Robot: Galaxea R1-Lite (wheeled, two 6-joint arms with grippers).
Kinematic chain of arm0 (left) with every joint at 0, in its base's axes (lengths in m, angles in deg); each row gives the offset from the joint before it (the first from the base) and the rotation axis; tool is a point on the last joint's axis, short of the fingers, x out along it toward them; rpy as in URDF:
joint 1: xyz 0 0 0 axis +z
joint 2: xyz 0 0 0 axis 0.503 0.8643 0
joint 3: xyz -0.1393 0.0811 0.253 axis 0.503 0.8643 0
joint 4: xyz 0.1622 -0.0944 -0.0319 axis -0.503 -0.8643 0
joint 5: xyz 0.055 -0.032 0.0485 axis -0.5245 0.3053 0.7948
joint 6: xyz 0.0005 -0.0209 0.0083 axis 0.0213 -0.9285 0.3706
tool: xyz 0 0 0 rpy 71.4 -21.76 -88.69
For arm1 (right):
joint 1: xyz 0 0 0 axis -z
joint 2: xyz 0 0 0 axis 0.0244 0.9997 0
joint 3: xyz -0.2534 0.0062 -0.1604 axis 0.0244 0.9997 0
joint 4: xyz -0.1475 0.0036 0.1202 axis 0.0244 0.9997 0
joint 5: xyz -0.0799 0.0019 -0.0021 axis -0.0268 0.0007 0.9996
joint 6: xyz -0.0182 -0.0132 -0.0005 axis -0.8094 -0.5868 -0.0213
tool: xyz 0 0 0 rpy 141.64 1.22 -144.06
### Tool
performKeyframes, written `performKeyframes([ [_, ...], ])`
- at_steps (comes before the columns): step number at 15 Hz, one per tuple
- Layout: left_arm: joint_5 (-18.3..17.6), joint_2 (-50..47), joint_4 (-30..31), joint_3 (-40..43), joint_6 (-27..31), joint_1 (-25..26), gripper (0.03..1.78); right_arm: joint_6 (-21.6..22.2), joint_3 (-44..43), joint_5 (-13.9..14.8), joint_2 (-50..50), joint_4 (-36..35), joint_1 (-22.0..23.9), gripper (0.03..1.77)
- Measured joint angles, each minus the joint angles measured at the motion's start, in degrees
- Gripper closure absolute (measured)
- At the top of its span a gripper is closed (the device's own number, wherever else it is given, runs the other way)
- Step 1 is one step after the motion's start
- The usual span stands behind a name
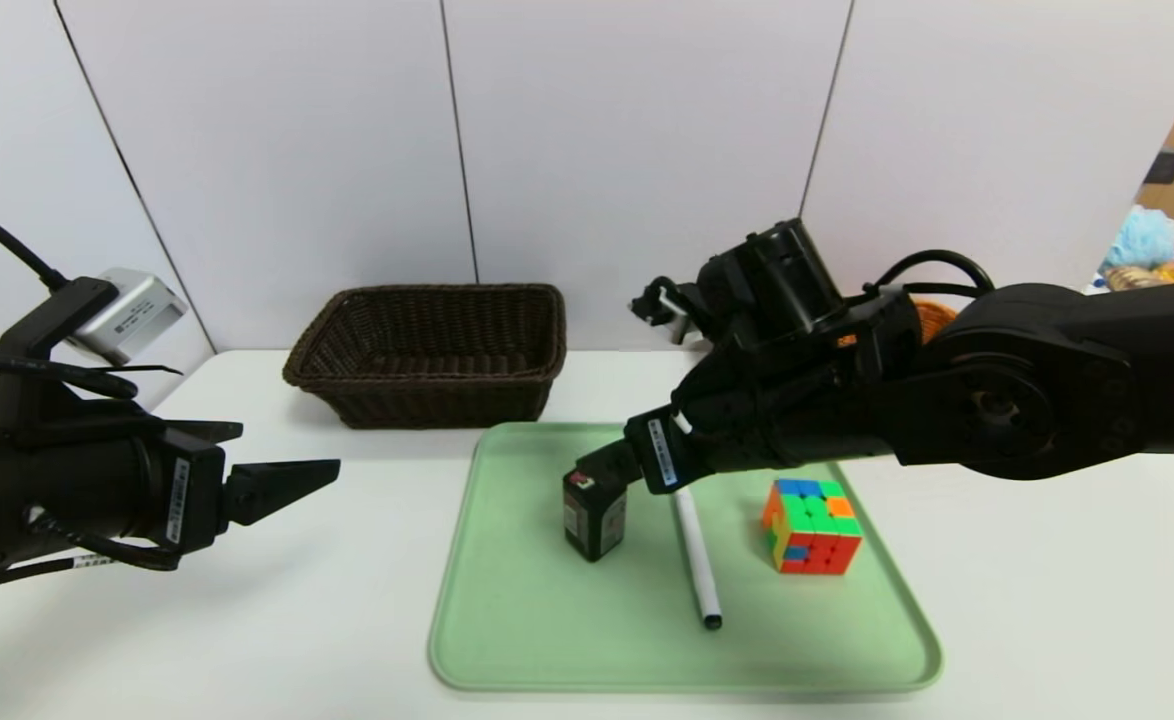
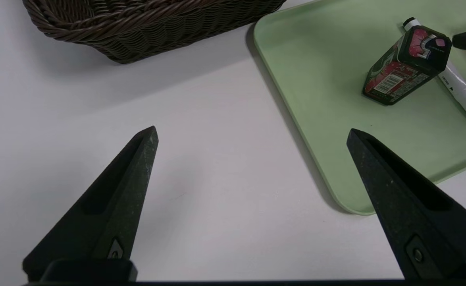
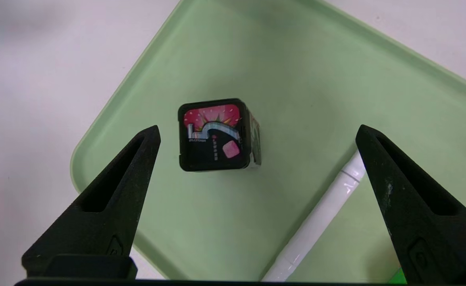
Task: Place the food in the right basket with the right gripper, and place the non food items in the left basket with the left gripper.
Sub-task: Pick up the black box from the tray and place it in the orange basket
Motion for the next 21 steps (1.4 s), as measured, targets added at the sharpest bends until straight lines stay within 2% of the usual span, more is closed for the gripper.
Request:
performKeyframes([
  [3,0.0,0.1,0.0,0.0,0.0,0.0,0.12,0.9,-1.9,0.1,0.9,3.0,-1.1,0.10],
  [9,0.1,0.1,0.0,0.3,0.0,0.0,0.12,1.0,-2.9,0.1,2.9,3.1,-3.9,0.10],
  [13,0.1,0.1,0.1,0.6,0.0,0.0,0.12,0.7,-3.3,2.1,4.6,3.1,-5.3,0.10],
  [21,0.1,0.0,0.1,0.8,-0.1,0.0,0.12,-0.2,-3.3,2.5,7.5,2.9,-5.3,0.10],
])
